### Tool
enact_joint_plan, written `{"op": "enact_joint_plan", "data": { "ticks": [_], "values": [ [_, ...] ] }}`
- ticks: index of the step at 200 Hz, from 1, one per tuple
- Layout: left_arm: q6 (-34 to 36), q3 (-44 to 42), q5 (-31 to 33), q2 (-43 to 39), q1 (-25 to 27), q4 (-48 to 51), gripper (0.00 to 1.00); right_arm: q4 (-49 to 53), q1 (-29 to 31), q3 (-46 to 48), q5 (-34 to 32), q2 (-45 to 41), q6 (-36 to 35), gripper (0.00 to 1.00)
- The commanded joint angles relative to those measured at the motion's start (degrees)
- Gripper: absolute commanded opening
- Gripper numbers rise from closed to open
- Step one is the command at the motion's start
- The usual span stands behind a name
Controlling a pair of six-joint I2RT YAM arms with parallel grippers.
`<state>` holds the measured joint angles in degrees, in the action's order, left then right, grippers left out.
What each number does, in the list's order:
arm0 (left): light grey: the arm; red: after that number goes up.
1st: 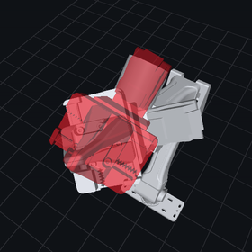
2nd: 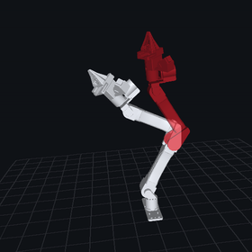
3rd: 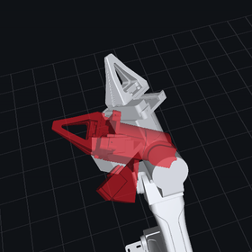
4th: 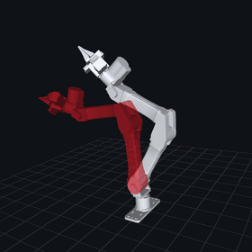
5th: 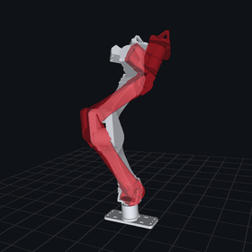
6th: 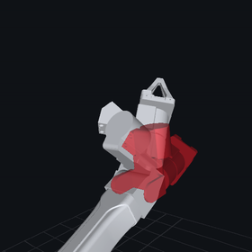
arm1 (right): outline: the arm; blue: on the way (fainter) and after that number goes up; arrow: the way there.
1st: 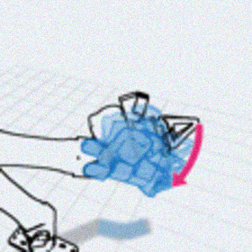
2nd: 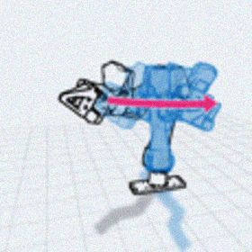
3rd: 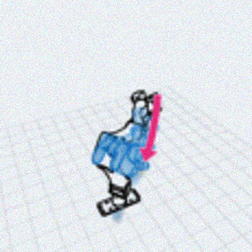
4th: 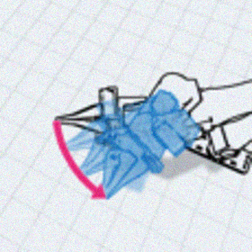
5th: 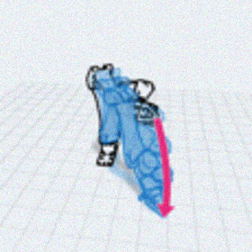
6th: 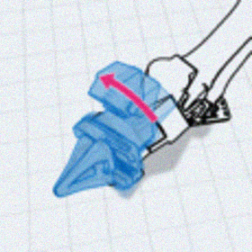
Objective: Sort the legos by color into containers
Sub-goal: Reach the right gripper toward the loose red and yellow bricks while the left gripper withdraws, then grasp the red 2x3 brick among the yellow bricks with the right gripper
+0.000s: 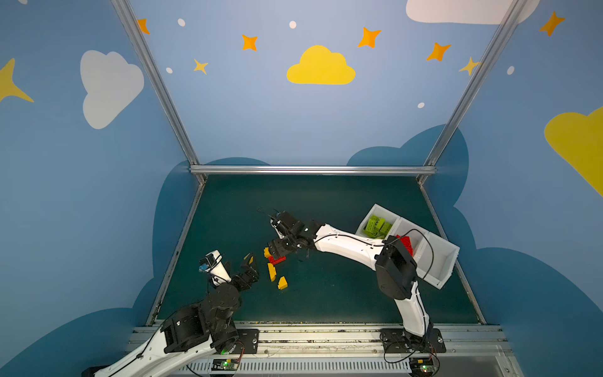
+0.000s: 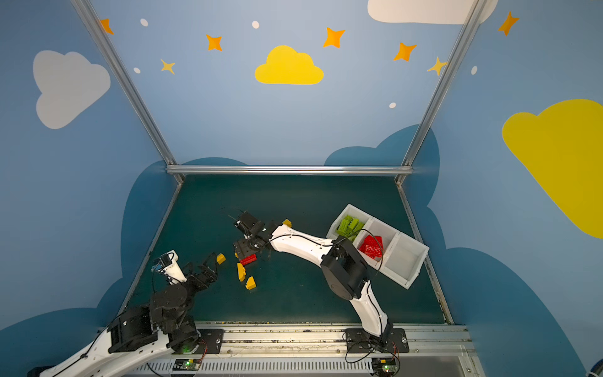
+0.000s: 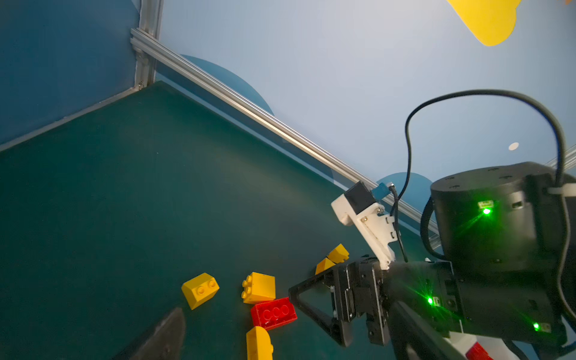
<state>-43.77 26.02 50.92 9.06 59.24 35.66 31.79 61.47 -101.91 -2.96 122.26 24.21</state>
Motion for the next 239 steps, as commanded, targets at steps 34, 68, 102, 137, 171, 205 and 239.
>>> {"op": "enact_joint_plan", "data": {
  "ticks": [34, 68, 102, 137, 171, 205, 239],
  "values": [
    [0.1, 0.2, 2.5, -4.6, -0.1, 4.2, 1.00, 2.8, 2.4, -3.2, -0.6, 4.4, 1.5, 0.91],
    [0.0, 0.1, 2.4, -5.0, -0.2, 4.5, 1.00, 4.9, 2.6, -5.4, -1.2, 7.5, 1.3, 0.90],
    [-0.5, 0.0, 2.0, -4.9, -0.2, 4.8, 1.00, 6.6, 2.6, -7.4, -3.8, 9.8, 1.2, 0.90],
    [-1.0, -0.2, 1.8, -4.8, -0.2, 4.7, 1.00, 8.7, 2.5, -9.6, -5.9, 11.4, 0.7, 0.89],
    [-1.1, -0.5, 1.8, -4.8, -0.2, 4.6, 1.00, 10.5, 2.3, -9.5, -8.1, 11.3, 0.4, 0.88],
    [-0.8, -1.0, 2.0, -4.4, -0.2, 3.4, 1.00, 11.0, 1.8, -8.0, -9.2, 10.4, 0.7, 0.82],
    [-0.6, -1.5, 1.8, -3.2, -0.2, 2.0, 1.00, 10.4, 1.0, -7.9, -8.3, 10.8, 1.1, 0.76]
  ]
}}
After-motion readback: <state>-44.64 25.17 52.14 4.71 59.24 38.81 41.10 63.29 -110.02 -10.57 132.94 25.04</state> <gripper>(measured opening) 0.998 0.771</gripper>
